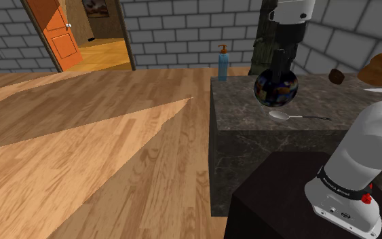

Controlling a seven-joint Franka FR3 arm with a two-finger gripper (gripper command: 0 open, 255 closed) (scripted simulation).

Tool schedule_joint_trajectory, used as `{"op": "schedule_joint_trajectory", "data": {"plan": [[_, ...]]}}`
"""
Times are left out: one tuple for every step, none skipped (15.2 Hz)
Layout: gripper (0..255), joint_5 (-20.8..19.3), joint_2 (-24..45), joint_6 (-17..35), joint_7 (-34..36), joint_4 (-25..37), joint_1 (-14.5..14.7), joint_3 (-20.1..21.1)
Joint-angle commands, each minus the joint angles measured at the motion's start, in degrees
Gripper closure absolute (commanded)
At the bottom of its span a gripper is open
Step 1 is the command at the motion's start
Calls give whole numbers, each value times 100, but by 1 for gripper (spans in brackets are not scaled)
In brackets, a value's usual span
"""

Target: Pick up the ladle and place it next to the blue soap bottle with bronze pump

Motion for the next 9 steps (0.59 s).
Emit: {"op": "schedule_joint_trajectory", "data": {"plan": [[0,0,0,0,0,0,0,0],[0,-97,-132,67,-210,-213,26,-79],[0,-200,-261,135,-419,-420,50,-163],[0,-310,-386,204,-629,-623,70,-250],[0,-427,-507,274,-840,-820,86,-343],[0,-550,-624,345,-1052,-1013,96,-440],[0,-681,-737,419,-1266,-1200,101,-542],[0,-819,-844,495,-1480,-1381,102,-650],[0,-964,-944,574,-1697,-1556,95,-763]]}}
